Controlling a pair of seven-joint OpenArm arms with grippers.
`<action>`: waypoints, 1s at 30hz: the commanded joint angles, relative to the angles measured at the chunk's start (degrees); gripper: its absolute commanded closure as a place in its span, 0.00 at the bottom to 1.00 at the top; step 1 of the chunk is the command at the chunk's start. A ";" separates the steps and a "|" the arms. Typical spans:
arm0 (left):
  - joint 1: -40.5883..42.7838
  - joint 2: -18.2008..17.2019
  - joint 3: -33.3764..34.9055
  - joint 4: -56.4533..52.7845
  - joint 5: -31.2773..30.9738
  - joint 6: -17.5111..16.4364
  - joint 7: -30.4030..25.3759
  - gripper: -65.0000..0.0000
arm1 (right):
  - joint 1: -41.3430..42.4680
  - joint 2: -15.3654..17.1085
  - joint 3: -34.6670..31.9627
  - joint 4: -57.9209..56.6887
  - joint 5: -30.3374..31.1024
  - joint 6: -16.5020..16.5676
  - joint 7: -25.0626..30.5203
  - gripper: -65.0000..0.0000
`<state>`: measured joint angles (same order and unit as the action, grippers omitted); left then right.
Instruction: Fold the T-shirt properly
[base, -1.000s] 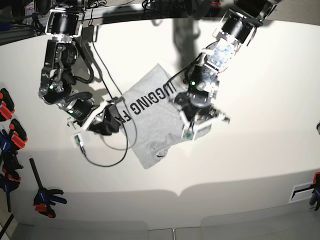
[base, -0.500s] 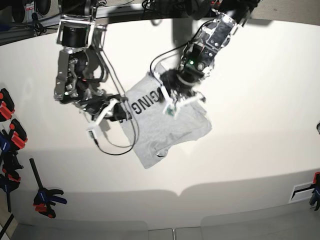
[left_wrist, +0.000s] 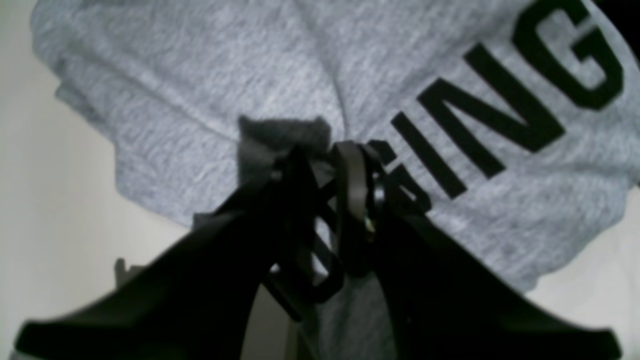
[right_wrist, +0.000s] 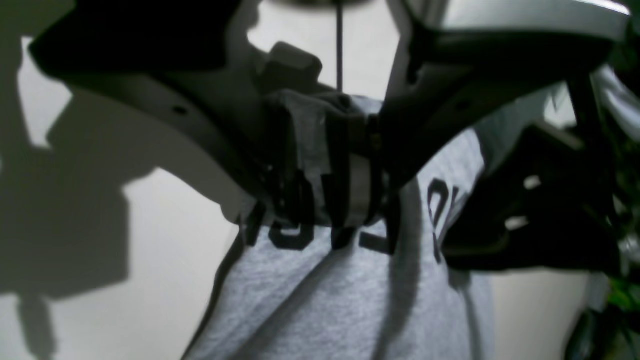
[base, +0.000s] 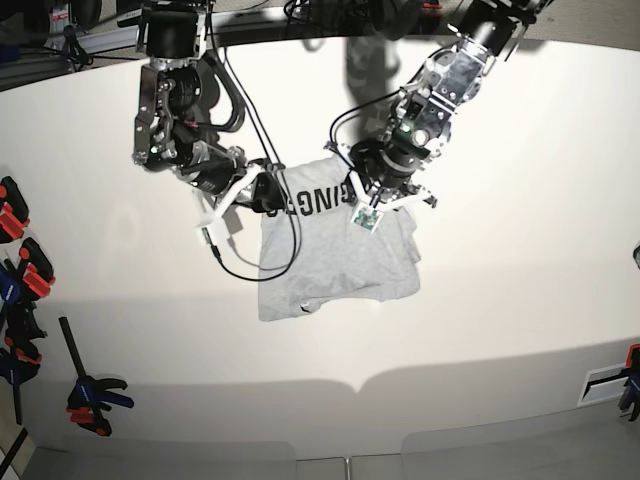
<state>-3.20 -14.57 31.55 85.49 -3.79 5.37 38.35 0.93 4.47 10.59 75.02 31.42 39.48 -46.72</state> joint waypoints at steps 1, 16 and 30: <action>-0.48 -0.55 -0.11 0.35 0.68 0.22 1.70 0.83 | 0.61 0.13 -0.04 2.34 0.33 0.52 -0.28 0.77; -7.85 2.34 -0.11 2.84 -4.37 0.59 0.04 0.83 | 0.63 0.13 12.76 19.26 0.11 0.52 -4.39 0.77; -13.38 10.97 -0.07 -12.13 -12.26 -13.14 -14.21 0.83 | 0.61 1.07 24.63 19.26 6.75 0.52 -10.14 0.77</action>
<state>-15.14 -3.66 31.70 72.10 -15.44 -7.79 25.12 0.62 4.97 35.24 93.12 36.53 39.48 -58.08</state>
